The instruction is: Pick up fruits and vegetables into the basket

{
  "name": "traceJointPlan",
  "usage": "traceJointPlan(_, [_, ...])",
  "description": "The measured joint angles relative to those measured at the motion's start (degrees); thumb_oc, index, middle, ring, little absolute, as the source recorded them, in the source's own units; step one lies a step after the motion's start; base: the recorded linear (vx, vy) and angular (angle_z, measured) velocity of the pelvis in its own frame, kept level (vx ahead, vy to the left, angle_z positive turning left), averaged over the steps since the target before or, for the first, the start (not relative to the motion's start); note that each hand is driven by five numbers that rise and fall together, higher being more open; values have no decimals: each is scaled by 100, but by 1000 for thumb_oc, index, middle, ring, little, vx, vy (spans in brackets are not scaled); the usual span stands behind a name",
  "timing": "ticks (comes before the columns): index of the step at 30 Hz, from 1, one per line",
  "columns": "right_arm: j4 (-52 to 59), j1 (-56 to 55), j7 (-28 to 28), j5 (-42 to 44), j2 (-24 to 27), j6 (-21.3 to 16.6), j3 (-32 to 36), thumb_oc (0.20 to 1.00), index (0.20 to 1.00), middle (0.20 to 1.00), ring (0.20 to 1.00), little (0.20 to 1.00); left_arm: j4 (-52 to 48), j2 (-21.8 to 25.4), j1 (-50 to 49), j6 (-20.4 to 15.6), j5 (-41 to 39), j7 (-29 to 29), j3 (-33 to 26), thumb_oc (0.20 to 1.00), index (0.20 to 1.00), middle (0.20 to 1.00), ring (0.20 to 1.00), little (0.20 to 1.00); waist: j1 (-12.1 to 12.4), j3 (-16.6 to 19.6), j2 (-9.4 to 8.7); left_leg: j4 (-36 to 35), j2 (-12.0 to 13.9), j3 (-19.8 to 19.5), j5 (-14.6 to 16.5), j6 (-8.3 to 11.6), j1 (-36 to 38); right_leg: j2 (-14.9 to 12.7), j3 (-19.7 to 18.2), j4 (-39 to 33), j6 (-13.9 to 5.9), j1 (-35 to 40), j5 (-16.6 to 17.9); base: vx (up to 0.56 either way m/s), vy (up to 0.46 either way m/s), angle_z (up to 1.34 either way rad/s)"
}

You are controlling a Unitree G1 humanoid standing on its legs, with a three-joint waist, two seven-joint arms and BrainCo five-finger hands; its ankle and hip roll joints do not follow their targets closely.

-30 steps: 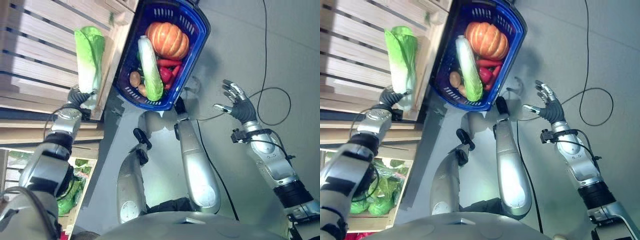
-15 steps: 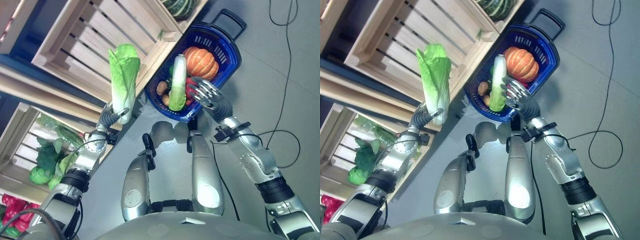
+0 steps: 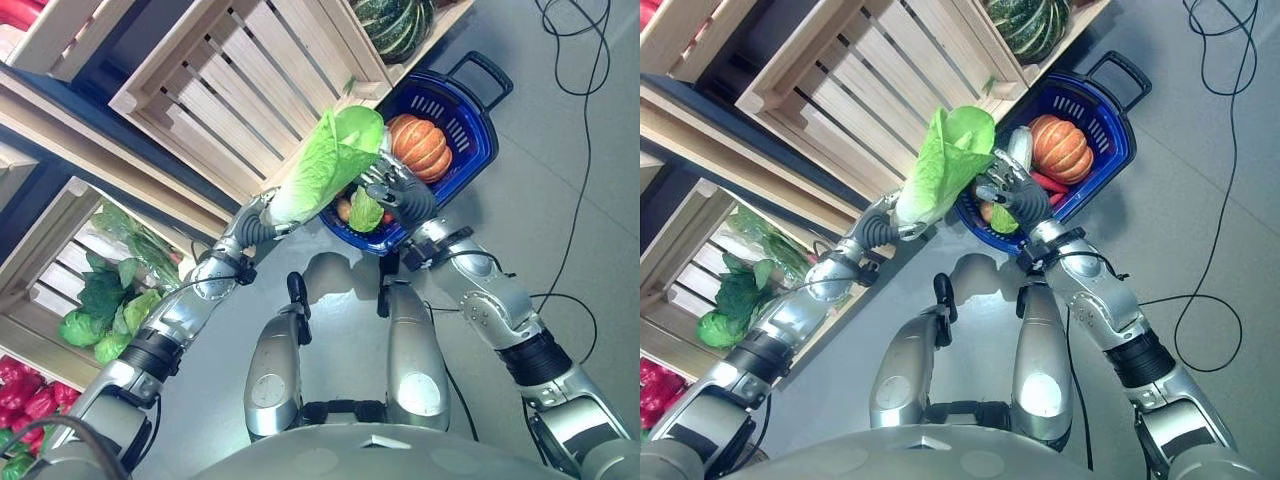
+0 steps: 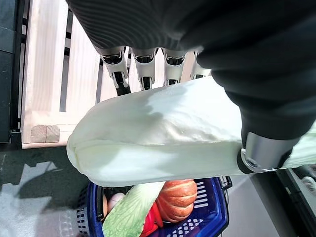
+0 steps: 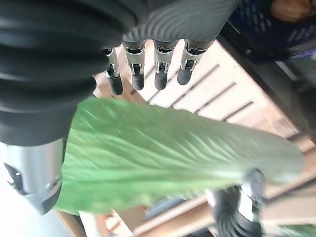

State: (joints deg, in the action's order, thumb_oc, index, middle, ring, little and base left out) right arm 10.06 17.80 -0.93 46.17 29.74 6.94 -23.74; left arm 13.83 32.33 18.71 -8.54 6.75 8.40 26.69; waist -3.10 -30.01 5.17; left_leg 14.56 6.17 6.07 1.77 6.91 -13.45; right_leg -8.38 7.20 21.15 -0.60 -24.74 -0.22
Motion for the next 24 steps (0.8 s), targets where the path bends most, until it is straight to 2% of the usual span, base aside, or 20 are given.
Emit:
traceJointPlan(6, [-133, 109, -287, 1, -84, 67, -90, 1000, 1000, 1000, 1000, 1000, -3, 3, 137, 236, 218, 22, 111, 200, 200, 200, 200, 200, 127, -6, -31, 19, -3, -69, 7, -12, 3, 0, 28, -21, -4, 68, 0, 5, -35, 6])
traceJointPlan(11, [-305, 141, -476, 20, -136, 200, -212, 1000, 1000, 1000, 1000, 1000, -155, 5, 277, 490, 557, -4, 358, 200, 200, 200, 200, 200, 132, -29, -82, 16, 4, -132, 8, -14, 11, 2, 106, -138, -39, 176, 25, 0, -20, 6])
traceJointPlan(18, [-355, 272, -486, 247, -165, 345, -411, 1000, 1000, 1000, 1000, 1000, -215, 199, 447, 656, 917, -49, 504, 200, 200, 200, 200, 200, 193, -48, -187, 9, 1, -161, 19, -22, 86, -8, 143, -226, -32, 315, 60, -6, -8, 3])
traceJointPlan(24, [-490, 345, -529, 333, -171, 383, -490, 1000, 1000, 1000, 1000, 1000, -400, 269, 580, 1004, 1372, -370, 523, 200, 200, 200, 200, 200, 267, -48, -188, 7, -2, -230, 19, -22, 108, -22, 220, -281, -34, 418, 60, -1, -7, 6])
